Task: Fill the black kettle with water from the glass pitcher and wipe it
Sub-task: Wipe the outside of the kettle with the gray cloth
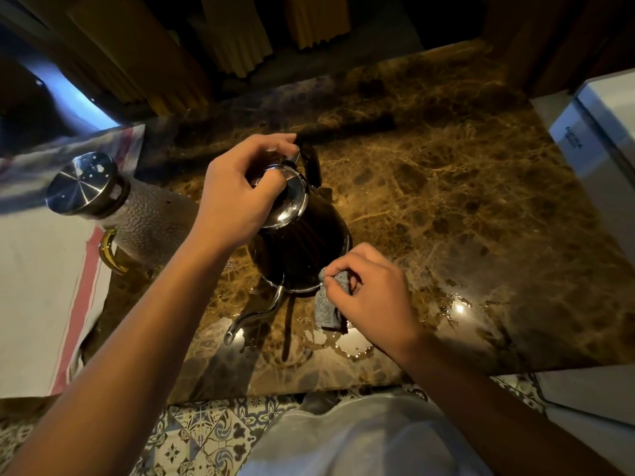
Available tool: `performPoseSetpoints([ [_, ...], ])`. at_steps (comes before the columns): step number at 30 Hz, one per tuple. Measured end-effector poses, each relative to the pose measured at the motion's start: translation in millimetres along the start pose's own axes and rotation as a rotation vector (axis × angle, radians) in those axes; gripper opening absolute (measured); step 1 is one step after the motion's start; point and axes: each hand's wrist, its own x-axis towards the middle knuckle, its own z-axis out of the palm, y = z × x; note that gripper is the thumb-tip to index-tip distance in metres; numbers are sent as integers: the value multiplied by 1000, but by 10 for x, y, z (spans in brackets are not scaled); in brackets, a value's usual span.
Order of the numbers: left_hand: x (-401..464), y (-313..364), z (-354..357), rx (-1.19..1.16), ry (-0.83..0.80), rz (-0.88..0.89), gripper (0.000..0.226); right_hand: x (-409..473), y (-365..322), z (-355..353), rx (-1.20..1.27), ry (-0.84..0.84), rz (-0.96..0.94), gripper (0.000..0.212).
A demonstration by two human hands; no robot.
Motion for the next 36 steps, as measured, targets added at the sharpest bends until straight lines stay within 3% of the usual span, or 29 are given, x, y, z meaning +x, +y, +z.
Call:
performPoseSetpoints([
  [6,4,16,-8,4,-3,10,34,-94,-2,113,15,14,-23,2],
  [16,2,-3,-26,-30,-11,22,32,-60,39,19,-154,-53,208,12],
  [19,-7,4,-63,-44,-95,53,35,99,71,-221,-21,-7,325,20],
  [24,-5,28,-103,-60,-215,49,40,315,167,-471,244,52,497,15],
  [27,-4,48,-111,-63,-215,45,41,432,196,-439,317,89,486,15],
  [32,-6,42,-91,-64,-194,44,41,362,124,-268,289,-28,425,25],
  [36,2,39,-70,-52,-182,61,40,22,-2,-145,162,-66,236,24],
])
